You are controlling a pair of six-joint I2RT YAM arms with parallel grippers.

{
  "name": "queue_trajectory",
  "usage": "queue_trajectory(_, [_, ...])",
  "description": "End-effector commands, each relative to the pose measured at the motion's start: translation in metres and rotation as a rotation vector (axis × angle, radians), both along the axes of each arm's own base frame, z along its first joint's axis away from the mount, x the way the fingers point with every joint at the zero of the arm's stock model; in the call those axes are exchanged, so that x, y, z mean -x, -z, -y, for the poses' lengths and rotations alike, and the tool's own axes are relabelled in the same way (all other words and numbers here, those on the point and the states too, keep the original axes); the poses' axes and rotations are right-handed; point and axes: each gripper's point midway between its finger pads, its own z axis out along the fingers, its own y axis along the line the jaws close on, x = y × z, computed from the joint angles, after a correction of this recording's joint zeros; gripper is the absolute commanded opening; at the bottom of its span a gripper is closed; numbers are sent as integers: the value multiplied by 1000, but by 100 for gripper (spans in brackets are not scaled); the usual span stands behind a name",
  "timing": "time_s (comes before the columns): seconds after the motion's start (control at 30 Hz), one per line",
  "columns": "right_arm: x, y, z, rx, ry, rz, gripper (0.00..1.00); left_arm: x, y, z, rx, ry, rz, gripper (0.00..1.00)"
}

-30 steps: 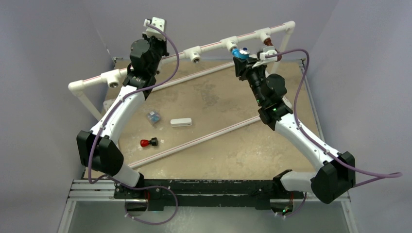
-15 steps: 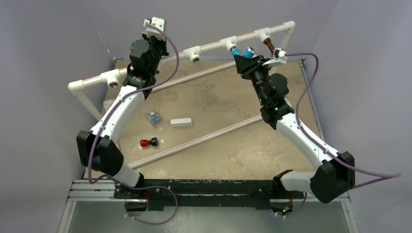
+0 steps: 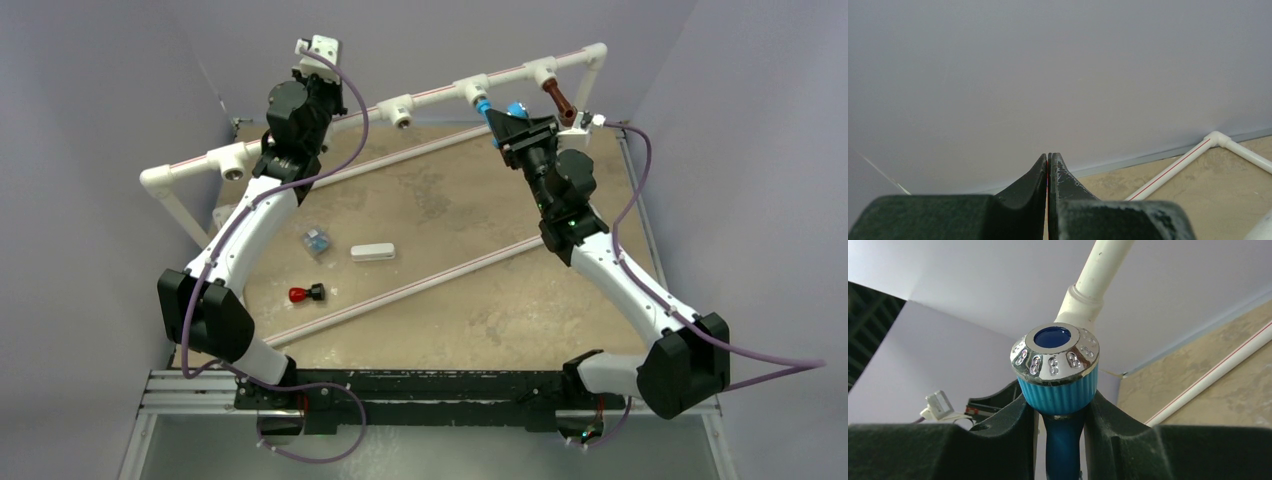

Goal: Install the water faucets

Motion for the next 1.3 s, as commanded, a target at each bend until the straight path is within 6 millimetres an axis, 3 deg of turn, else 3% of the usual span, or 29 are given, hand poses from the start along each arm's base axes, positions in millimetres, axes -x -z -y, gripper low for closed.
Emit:
queue_trajectory(0.0, [16,-55,-9,-249,-117,108,6,5,68,25,-63,99,-202,0])
queue_trajectory(0.23, [18,-59,-7,-234,-114,121,42,6,66,25,-61,100,-199,0])
queue_trajectory(0.47, [22,-59,-6,-191,-103,133,61,6,66,25,-62,98,-198,0])
queue_trajectory(0.7, [24,-55,-4,-136,-87,126,69,5,67,25,-65,95,-200,0])
queue_trajectory(1.27, [27,-20,15,-38,6,47,77,5,67,24,-65,94,-200,0])
